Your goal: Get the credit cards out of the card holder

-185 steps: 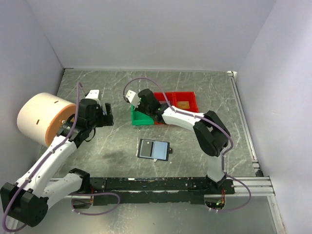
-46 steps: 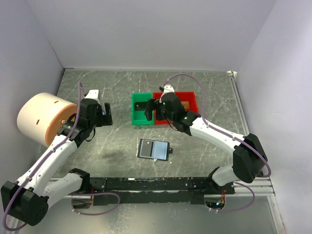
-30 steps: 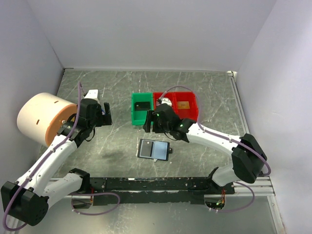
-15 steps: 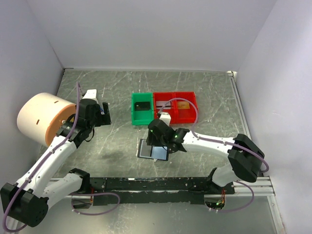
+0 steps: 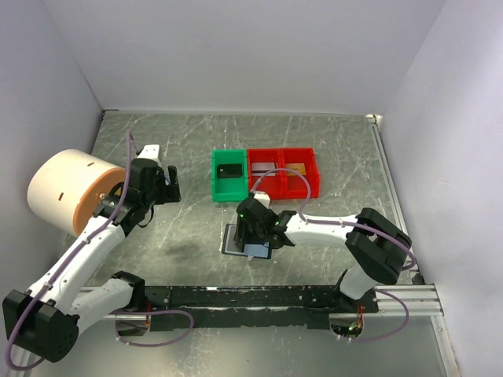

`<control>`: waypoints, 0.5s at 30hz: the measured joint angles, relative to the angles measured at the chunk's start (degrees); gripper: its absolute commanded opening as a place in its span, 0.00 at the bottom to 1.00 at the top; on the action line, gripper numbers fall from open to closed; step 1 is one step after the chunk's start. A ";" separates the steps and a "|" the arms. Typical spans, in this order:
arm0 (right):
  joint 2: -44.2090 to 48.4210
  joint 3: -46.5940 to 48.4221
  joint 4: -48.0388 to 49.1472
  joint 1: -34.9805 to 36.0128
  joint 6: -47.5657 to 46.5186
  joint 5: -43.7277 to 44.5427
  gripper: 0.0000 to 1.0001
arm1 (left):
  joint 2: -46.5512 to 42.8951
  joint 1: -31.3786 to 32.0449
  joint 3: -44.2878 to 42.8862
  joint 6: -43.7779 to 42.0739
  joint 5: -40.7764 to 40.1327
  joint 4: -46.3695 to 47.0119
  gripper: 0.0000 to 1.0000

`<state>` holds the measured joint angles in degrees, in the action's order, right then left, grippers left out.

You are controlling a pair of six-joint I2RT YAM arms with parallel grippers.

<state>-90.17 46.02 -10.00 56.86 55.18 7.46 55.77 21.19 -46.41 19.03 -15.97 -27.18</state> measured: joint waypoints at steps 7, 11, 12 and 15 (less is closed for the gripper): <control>1.07 -5.25 6.58 -2.71 1.16 -3.85 0.37 | 2.75 0.00 0.00 -0.13 6.10 0.50 0.84; 1.95 -8.39 11.34 -5.14 1.57 -7.98 0.37 | 4.28 0.04 0.63 1.33 13.64 2.95 0.78; 2.14 -9.05 12.33 -5.66 1.68 -8.81 0.37 | 4.59 0.28 1.16 2.12 15.82 4.04 0.77; 2.89 -11.87 16.50 -7.82 2.08 -12.26 0.36 | 6.45 2.82 2.62 4.90 20.87 6.80 0.75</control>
<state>-87.29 34.15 6.50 49.04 57.25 -4.80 62.22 24.01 -43.79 23.92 4.91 -20.38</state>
